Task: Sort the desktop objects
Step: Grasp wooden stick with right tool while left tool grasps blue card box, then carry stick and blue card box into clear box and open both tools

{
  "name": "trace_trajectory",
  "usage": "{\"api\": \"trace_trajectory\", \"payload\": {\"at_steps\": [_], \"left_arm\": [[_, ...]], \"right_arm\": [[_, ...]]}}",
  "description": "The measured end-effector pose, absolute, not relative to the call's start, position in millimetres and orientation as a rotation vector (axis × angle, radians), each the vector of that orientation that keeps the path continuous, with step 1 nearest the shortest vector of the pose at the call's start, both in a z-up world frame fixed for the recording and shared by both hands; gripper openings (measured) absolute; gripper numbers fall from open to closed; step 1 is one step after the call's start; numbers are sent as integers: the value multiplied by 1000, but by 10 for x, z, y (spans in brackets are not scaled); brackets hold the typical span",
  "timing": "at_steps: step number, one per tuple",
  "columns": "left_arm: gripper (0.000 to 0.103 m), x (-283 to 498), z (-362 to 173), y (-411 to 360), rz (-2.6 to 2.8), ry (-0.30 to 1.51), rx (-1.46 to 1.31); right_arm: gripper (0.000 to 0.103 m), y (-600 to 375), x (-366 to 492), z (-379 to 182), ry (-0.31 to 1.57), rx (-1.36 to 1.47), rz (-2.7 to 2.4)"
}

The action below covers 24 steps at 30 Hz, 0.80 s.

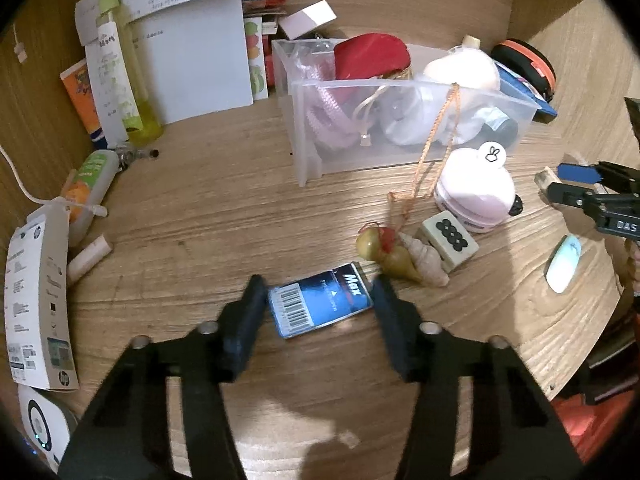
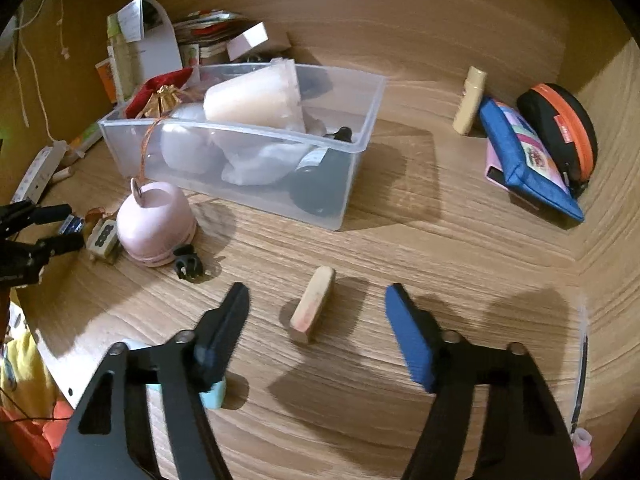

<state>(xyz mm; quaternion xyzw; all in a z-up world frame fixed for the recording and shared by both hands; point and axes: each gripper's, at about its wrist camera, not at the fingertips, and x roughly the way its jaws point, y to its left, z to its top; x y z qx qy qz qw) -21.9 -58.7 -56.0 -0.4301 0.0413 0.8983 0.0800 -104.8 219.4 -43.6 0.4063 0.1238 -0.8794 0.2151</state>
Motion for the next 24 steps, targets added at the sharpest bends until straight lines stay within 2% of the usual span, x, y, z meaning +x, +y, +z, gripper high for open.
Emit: {"api": "trace_trajectory", "payload": {"at_steps": [6, 9, 15, 24], "left_arm": [[52, -215, -578, -622, 2716, 105, -1267], [52, -216, -541, -636, 2730, 92, -1253], [52, -229, -323, -655, 2770, 75, -1163], [52, -278, -249, -649, 2771, 48, -1117]], "right_arm": [[21, 2159, -1079, -508, 331, 1155, -2395], [11, 2200, -1107, -485, 281, 1154, -2382], [10, 2285, -1124, -410, 212, 1139, -2386], [10, 2212, -1137, -449, 266, 1173, -2373]]}}
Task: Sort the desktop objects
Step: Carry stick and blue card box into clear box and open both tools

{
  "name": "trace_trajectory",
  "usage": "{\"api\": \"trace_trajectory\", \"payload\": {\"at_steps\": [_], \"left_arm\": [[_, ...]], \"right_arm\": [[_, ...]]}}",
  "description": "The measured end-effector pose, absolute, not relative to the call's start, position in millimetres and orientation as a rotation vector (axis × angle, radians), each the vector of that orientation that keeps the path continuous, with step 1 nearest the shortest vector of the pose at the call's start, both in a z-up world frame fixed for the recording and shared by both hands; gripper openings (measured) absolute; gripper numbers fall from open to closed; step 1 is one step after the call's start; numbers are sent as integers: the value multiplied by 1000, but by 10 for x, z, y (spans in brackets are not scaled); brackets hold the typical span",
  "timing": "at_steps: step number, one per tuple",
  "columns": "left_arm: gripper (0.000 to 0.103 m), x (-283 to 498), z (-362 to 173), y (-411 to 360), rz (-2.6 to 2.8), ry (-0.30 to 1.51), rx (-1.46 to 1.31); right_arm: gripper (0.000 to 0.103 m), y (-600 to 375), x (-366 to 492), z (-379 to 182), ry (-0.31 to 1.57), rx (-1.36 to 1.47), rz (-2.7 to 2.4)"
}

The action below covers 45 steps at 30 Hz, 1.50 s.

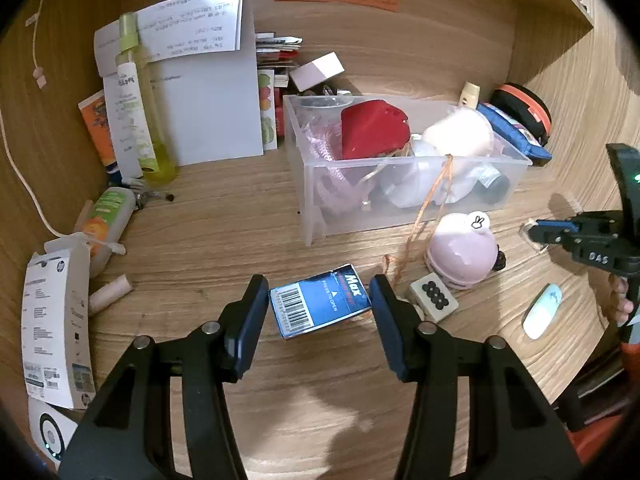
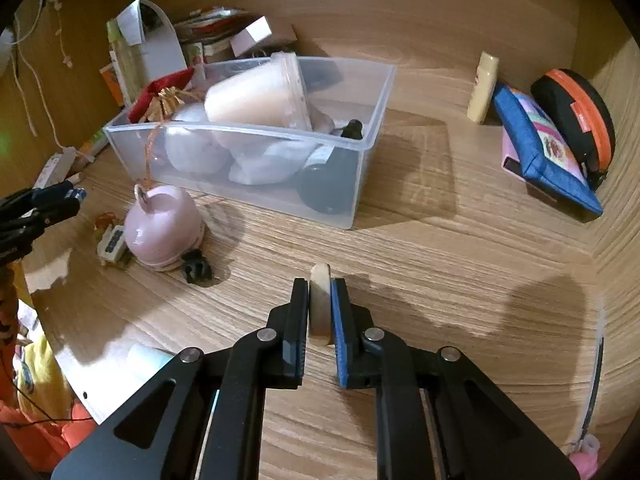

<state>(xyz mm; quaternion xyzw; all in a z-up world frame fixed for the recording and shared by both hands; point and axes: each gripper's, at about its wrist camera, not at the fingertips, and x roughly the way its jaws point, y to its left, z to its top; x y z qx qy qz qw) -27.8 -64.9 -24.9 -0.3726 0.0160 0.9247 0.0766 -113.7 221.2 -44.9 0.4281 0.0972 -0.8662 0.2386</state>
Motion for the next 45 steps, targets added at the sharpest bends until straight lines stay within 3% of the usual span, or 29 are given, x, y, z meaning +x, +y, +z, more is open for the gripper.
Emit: {"api": "trace_trajectory", "payload": {"at_steps": [8, 27, 45], "left_arm": [[52, -352, -139, -601, 2789, 51, -1061], [52, -836, 224, -401, 2779, 48, -896], [52, -1154, 26, -362, 2709, 53, -968]], "right_arm": [[10, 2167, -1198, -514, 248, 1176, -2359], [10, 2288, -1308, 179, 136, 957, -2441], [10, 1926, -1743, -7, 167, 1025, -2383]]}}
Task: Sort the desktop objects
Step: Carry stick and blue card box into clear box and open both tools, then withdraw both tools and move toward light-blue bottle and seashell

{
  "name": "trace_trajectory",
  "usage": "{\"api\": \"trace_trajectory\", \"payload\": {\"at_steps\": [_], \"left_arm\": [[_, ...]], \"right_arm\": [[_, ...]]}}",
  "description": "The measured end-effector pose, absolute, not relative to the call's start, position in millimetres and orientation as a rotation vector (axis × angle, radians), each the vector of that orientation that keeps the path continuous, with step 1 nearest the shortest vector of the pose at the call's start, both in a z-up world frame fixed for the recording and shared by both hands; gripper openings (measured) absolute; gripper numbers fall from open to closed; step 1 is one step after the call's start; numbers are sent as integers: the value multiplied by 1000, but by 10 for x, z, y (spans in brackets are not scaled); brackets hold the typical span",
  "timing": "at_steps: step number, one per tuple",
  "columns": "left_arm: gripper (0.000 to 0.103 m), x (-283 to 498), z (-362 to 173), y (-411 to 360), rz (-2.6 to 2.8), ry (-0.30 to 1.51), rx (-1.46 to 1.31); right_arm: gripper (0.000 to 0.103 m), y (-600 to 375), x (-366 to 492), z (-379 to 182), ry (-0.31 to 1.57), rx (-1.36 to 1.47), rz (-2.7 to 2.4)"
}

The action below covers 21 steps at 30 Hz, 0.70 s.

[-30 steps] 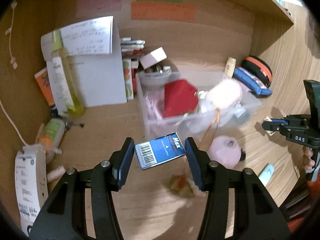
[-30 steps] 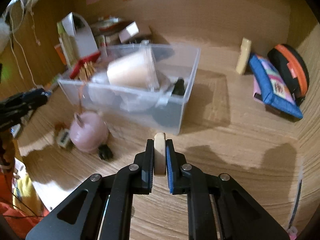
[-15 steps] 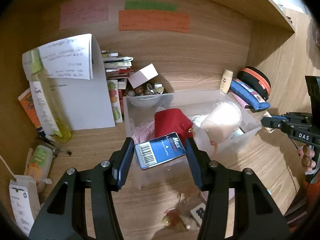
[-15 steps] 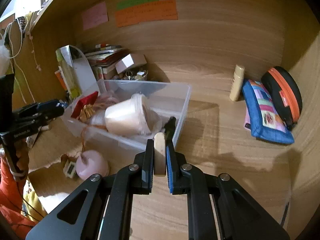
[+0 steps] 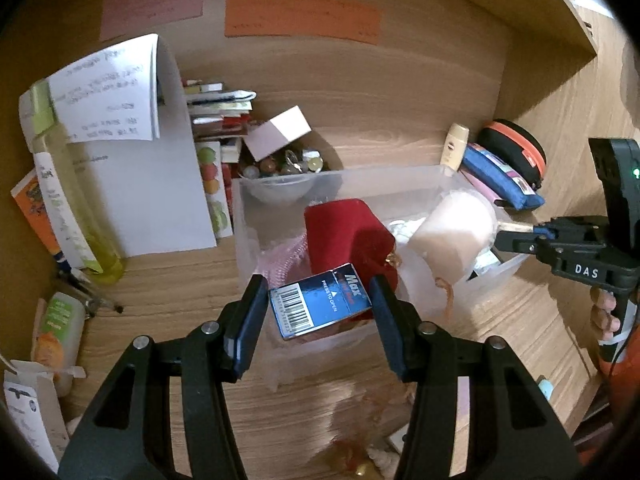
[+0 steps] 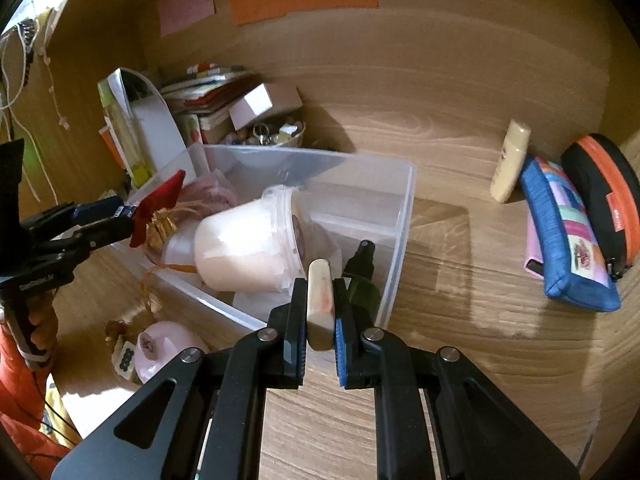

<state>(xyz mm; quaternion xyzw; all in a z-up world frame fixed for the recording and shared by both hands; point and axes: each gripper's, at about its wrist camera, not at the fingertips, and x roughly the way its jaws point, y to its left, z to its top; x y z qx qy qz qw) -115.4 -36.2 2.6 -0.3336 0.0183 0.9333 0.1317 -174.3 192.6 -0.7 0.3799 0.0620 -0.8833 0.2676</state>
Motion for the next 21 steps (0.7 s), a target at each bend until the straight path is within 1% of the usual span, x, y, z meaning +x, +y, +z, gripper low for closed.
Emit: {"api": "trace_trajectory", "payload": {"at_steps": [4, 7, 11, 15, 16, 19, 20, 21], "left_arm": [[52, -1145, 13, -325, 2709, 76, -972], [52, -1129, 14, -328, 2704, 69, -978], [52, -1084, 29, -343, 2704, 59, -980], [54, -1041, 35, -344, 2689, 56, -992], [54, -1023, 40, -346, 2679, 47, -993], [55, -956, 70, -345, 2682, 48, -979], [56, -941, 79, -344, 2683, 48, -975], [56, -918, 92, -345, 2686, 48, -968]], "right_arm": [[10, 1912, -1735, -13, 172, 1028, -2392], [10, 1875, -1707, -7, 213, 1020, -2413], [15, 1862, -1685, 6, 243, 1017, -2439], [29, 1911, -1662, 33, 217, 1014, -2447], [30, 1919, -1645, 42, 207, 1011, -2444], [39, 1906, -1565, 78, 217, 991, -2453], [47, 1894, -1537, 89, 226, 982, -2458], [60, 1880, -1501, 102, 239, 974, -2462]]}}
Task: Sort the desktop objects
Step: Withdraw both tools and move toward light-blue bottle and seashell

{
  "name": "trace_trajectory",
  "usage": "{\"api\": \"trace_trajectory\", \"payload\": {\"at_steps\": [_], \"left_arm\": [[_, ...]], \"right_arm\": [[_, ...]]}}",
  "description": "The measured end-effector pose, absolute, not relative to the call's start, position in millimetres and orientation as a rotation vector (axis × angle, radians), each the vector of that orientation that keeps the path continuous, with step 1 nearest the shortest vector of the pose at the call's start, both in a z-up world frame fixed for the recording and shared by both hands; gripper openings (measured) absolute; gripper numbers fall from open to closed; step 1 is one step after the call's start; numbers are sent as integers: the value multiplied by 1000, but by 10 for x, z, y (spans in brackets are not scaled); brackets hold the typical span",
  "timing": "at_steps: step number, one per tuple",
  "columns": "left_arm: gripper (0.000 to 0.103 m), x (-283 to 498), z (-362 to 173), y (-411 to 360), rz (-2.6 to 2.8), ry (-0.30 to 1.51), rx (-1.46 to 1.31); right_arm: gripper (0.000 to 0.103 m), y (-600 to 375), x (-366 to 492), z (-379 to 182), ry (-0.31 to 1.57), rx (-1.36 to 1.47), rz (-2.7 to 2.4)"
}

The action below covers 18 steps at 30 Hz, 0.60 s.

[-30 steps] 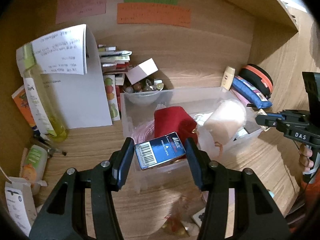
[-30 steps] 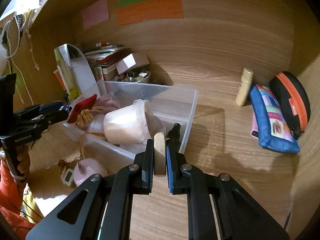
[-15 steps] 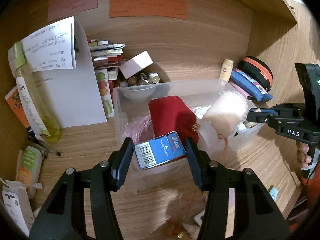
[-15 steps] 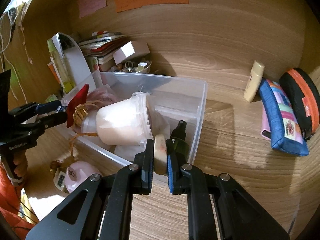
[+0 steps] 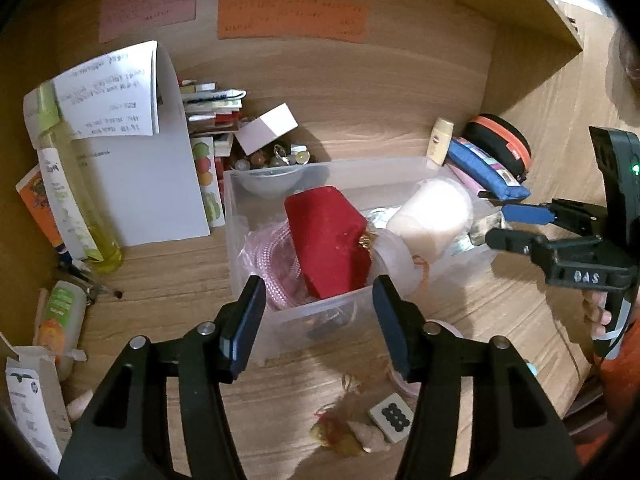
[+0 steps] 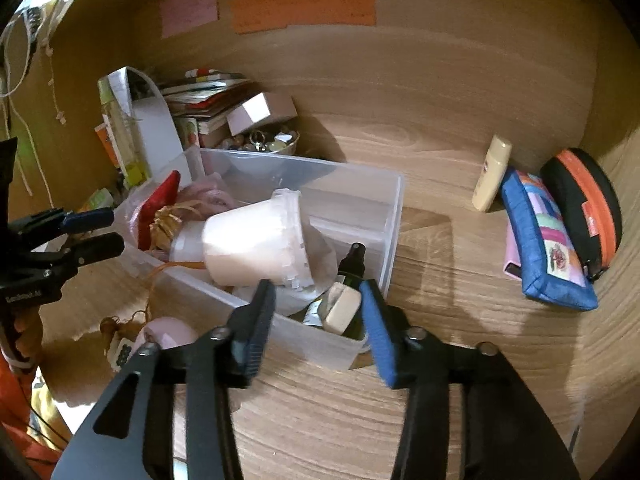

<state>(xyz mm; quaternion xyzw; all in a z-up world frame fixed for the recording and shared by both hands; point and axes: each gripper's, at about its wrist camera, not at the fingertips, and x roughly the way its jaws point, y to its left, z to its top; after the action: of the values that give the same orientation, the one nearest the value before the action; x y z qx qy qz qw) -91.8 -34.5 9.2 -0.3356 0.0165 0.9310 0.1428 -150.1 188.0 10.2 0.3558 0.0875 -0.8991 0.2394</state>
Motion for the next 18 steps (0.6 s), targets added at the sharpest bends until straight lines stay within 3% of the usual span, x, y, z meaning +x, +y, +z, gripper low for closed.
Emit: {"api": "trace_trajectory", "payload": {"at_steps": [3, 5, 6, 18], "left_arm": [[68, -838, 134, -351, 2705, 53, -944], [91, -790, 160, -375, 2744, 48, -932], [96, -779, 168, -395, 2760, 42, -927], [98, -522, -2, -565, 2828, 75, -1037]], "right_arm": [[76, 1855, -1392, 136, 274, 924, -2501], [78, 1835, -1325, 150, 312, 905, -2514], [83, 1832, -1308, 156, 319, 904, -2516], [85, 1910, -1047, -12, 337, 992, -2448]]}}
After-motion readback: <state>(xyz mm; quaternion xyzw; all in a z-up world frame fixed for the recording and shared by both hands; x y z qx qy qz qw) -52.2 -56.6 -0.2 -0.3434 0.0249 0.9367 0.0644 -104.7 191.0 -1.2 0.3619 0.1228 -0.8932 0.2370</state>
